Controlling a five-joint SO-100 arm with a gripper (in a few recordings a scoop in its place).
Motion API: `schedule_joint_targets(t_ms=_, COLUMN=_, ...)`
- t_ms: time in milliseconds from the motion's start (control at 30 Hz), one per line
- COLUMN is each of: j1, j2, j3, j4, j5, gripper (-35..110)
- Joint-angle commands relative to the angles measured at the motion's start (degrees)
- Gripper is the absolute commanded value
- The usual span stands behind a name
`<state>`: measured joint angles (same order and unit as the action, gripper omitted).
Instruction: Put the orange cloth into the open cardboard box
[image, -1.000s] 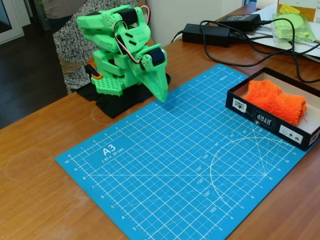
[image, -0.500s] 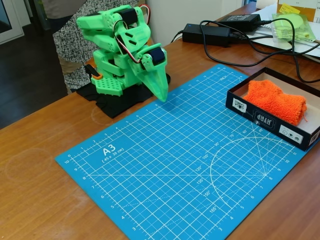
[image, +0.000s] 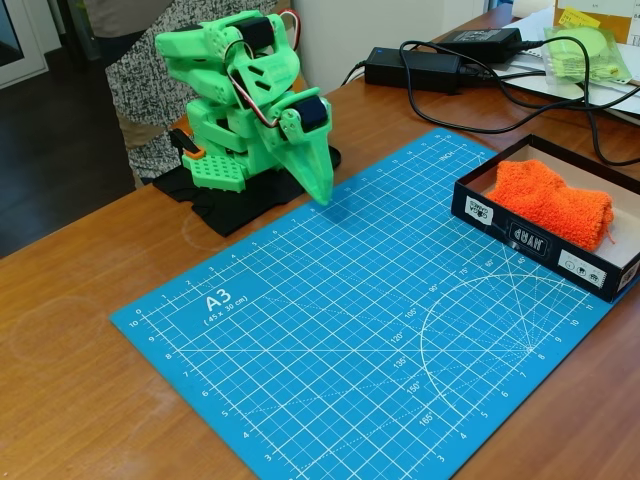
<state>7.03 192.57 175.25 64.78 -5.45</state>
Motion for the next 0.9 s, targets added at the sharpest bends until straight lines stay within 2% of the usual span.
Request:
schedule_joint_targets(t_ms=0, j1=0.8, j2=0.8, j3=0.6, j4=0.7, j5=0.0, gripper=0)
schedule_joint_targets(t_ms=867, j1=1.1, j2=0.8, j3=0.6, j4=0.7, j5=0.3, gripper=0)
